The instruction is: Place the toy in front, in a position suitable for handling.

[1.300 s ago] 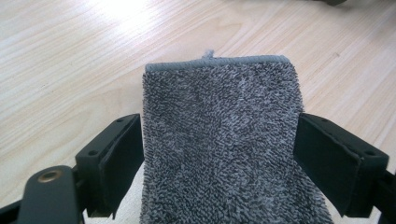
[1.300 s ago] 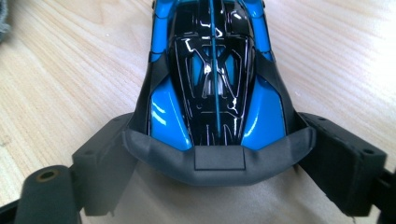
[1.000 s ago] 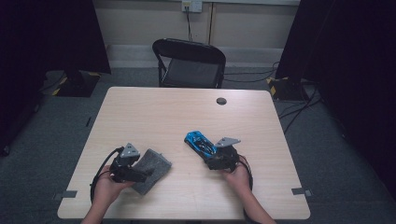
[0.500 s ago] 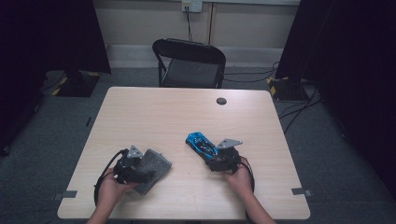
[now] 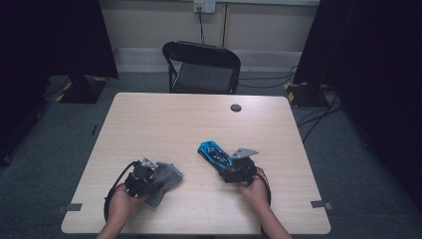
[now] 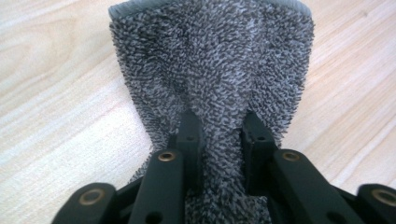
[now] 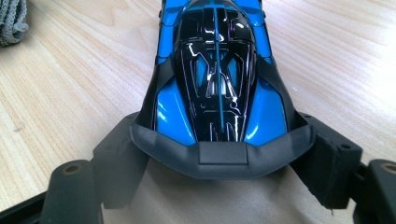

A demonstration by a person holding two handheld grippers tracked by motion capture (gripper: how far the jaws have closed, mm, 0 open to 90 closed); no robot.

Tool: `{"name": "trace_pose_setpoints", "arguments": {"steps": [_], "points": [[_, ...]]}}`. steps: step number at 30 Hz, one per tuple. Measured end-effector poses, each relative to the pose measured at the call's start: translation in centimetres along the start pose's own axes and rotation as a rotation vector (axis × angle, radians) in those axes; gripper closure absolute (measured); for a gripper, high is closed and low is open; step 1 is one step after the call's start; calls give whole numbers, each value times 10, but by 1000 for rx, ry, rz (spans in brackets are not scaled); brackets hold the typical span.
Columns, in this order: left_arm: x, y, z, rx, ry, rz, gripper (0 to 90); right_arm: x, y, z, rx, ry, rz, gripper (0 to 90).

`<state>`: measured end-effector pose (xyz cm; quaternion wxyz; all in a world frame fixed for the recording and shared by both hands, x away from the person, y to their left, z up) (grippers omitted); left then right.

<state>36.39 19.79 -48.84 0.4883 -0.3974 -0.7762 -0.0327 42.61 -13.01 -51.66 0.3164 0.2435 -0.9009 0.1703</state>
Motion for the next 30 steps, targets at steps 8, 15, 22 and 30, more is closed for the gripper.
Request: {"name": "trace_pose_setpoints", "arguments": {"steps": [8, 15, 22, 30], "points": [[2, 0, -3, 7, -8, 5, 773, 0, 0, 0, -1, 1, 0, 245], [5, -2, -14, -11, -17, 18, 782, 0, 0, 0, -1, 0, 0, 245], [8, -10, -32, -40, -62, 45, 784, 0, 0, 0, -1, 0, -1, 245], [1, -22, -55, -66, -76, 67, 784, 0, 0, 0, -1, 0, -1, 245]]}}
Point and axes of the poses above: each handheld gripper's, and its own axes: x roughly backward along the jaws, z roughly out of its underside, y roughly to its left, the point moved 2 cm from there along -x, roughly forward along the jaws, and after that the axes turned 14 degrees about z, right-handed, at the moved point
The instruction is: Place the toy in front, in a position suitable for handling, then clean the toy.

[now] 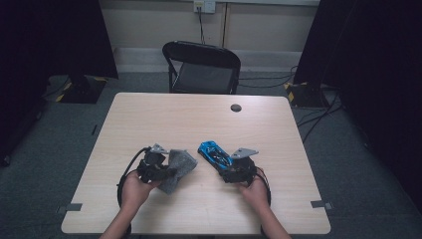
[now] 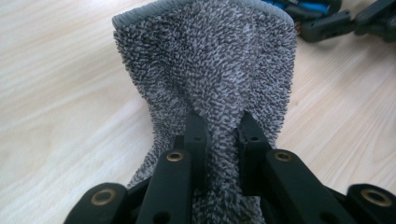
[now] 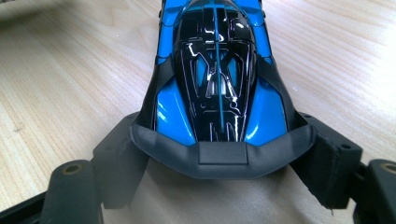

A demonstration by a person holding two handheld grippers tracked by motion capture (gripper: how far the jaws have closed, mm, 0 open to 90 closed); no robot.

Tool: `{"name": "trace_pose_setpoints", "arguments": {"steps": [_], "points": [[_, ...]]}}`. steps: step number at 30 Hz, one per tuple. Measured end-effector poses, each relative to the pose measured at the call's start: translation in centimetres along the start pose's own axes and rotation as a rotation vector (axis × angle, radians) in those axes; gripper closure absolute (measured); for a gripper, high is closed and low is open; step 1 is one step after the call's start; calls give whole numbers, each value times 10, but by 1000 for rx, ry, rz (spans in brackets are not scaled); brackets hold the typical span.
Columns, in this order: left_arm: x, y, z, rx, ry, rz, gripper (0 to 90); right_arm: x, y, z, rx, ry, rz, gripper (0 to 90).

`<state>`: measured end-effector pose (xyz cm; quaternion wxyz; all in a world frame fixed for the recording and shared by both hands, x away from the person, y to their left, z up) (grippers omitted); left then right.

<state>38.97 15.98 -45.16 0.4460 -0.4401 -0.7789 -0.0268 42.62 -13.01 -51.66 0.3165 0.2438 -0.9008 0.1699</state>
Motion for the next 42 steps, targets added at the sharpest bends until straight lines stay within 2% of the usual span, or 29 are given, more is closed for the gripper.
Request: {"name": "trace_pose_setpoints", "arguments": {"steps": [10, 24, 30, 35, 42], "points": [[-10, -5, -14, -18, -13, 5, 784, 0, 0, 0, 0, 0, 0, 245], [-12, -10, -30, -35, -19, -1, 783, 0, 0, 0, -1, 0, 0, 245], [-20, -11, -38, -38, -18, 16, 783, 0, 0, 0, 0, 0, 0, 245], [-29, -14, -48, -62, -12, 18, 783, 0, 0, 0, 0, 0, 0, 245], [-43, -18, -59, -74, -19, 38, 783, 0, 0, 0, 0, 0, 0, 246]]}}
Point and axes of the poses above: each handheld gripper's, and its own axes: x roughly backward along the jaws, z roughly out of its underside, y roughly to its left, the point moved 2 cm from there along -x, roughly forward along the jaws, and after that the axes turned 14 degrees about z, right-handed, at the moved point
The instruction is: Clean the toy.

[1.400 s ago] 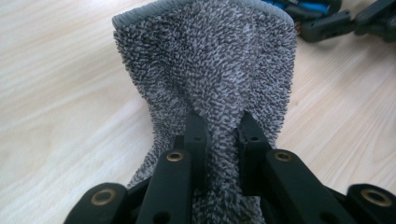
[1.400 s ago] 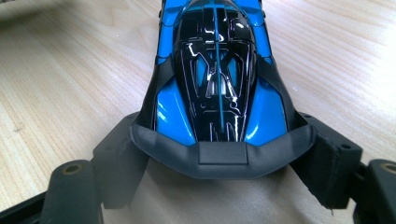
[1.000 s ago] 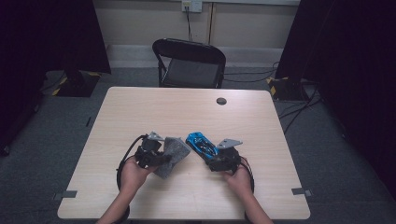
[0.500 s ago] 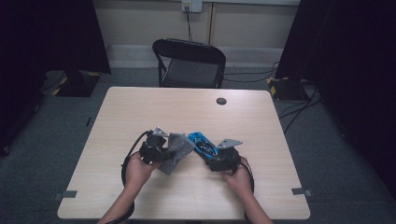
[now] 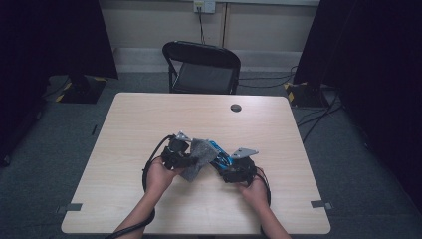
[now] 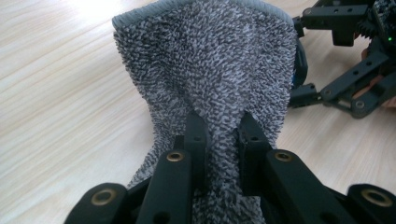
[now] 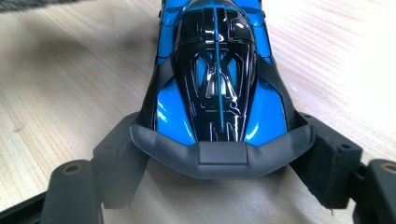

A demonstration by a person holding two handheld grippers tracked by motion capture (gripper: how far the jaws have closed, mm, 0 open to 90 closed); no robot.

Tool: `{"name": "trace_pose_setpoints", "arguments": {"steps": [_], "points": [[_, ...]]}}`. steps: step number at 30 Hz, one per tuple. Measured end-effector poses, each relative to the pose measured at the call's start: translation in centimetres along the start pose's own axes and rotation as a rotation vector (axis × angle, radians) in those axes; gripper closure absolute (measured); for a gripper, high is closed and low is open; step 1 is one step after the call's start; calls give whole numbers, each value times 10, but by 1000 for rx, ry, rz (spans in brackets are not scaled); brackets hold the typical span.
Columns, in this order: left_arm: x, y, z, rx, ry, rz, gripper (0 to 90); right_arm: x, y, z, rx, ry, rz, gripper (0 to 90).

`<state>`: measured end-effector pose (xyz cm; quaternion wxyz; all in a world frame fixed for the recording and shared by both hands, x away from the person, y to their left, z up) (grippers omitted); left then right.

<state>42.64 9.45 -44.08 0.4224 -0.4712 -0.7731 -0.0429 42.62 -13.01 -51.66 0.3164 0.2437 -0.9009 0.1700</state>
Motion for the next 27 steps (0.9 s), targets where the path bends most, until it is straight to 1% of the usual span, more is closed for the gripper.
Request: {"name": "trace_pose_setpoints", "arguments": {"steps": [5, 7, 12, 16, 17, 18, 20, 21, 26, 27], "points": [[-10, -5, -7, -11, 3, 14, 783, 0, 0, 0, -1, -1, 2, 247], [-13, -6, -9, -9, 2, 15, 783, 0, 0, 0, -1, -2, 2, 248], [-20, -3, -13, -6, 9, 10, 783, 0, 0, 0, -2, -2, 3, 248], [-28, -3, -15, -5, 9, 17, 783, 0, 0, 0, -2, -2, 3, 248], [-30, -4, -15, -4, 5, 18, 783, 0, 0, 0, -1, -2, 3, 248], [-32, -5, -17, -5, 12, 25, 783, 0, 0, 0, -1, -2, 3, 248], [-38, -7, -19, -18, 22, 19, 782, 0, 0, 0, -1, -2, 2, 248], [-41, -9, -21, -19, 24, 21, 783, 0, 0, 0, -1, -2, 3, 248], [-54, -17, -26, -37, 33, 52, 783, 0, 0, 0, -1, -2, 3, 248], [-57, -19, -27, -38, 30, 53, 783, 0, 0, 0, -1, -2, 2, 248]]}}
Point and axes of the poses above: each handheld gripper's, and its own axes: x roughly backward along the jaws, z roughly out of its underside, y roughly to its left, the point moved 2 cm from there along -x, roughly forward along the jaws, and after that the axes turned 14 degrees about z, right-handed, at the moved point
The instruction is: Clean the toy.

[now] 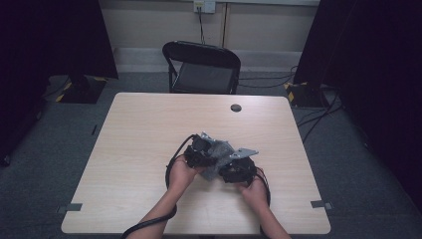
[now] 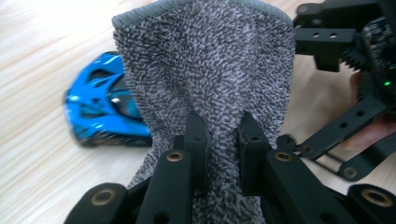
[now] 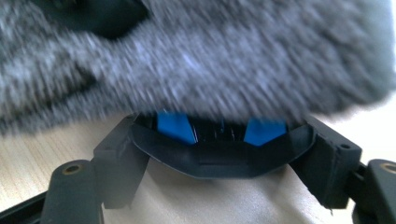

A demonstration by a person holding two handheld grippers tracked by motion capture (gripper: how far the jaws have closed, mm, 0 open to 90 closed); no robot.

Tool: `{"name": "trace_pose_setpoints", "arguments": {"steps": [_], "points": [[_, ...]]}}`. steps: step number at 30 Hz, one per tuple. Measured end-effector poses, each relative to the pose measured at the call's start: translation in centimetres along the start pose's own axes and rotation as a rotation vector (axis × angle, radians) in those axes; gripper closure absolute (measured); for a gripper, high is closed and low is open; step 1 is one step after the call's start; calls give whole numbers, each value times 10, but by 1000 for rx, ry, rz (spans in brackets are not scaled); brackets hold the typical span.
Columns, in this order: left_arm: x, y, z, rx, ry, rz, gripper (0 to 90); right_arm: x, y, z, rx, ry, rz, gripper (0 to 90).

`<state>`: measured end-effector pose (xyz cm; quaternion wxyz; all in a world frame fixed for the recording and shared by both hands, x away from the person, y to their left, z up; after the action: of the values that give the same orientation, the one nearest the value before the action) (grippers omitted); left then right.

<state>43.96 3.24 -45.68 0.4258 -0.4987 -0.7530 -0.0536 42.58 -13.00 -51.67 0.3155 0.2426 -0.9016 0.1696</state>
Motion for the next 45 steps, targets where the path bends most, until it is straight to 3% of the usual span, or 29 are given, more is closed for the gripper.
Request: {"name": "trace_pose_setpoints", "arguments": {"steps": [14, 25, 45], "points": [[-15, -3, -4, -26, 54, -17, 782, 0, 0, 0, 0, 0, 0, 248], [-15, -4, -3, -27, 46, -24, 781, 0, 0, 0, 1, 0, 1, 248], [-11, 10, -13, -12, 76, -47, 780, 0, 0, 0, -1, -1, 1, 249]]}}
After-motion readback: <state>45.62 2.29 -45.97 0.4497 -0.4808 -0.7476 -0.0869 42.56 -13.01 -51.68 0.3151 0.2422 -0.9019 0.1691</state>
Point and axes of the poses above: each handheld gripper's, and its own axes: x roughly backward along the jaws, z roughly out of its underside, y roughly to its left, the point moved 2 cm from there along -x, roughly forward along the jaws, and after that the axes turned 14 degrees about z, right-handed, at the moved point
